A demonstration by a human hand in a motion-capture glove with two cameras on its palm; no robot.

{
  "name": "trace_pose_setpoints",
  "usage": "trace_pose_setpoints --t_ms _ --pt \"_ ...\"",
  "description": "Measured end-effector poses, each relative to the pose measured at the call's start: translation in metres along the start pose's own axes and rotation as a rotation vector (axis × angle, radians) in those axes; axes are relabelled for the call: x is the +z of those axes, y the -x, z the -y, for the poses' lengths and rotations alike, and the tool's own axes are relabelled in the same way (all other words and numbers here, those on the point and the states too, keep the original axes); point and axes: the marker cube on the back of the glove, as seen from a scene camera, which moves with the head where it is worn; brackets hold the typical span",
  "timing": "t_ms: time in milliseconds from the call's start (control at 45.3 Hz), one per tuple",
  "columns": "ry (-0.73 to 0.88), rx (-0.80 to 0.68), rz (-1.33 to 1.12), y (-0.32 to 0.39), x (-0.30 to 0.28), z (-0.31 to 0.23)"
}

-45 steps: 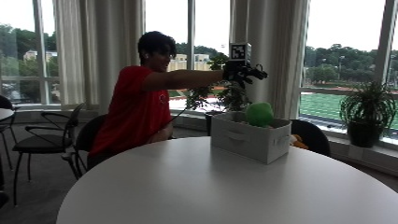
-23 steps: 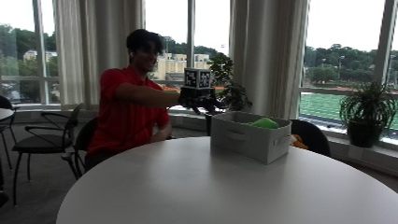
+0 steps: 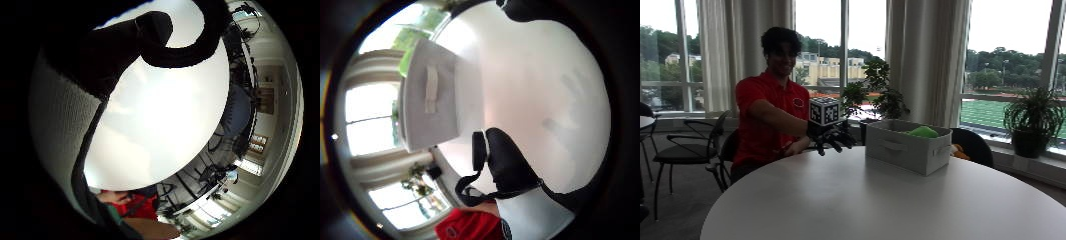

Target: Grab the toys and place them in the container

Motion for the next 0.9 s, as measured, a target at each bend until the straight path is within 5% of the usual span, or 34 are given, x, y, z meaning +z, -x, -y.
trace_pose_setpoints --t_ms 904 --pt "-0.032 0.055 0.052 -0.042 0.001 -0.026"
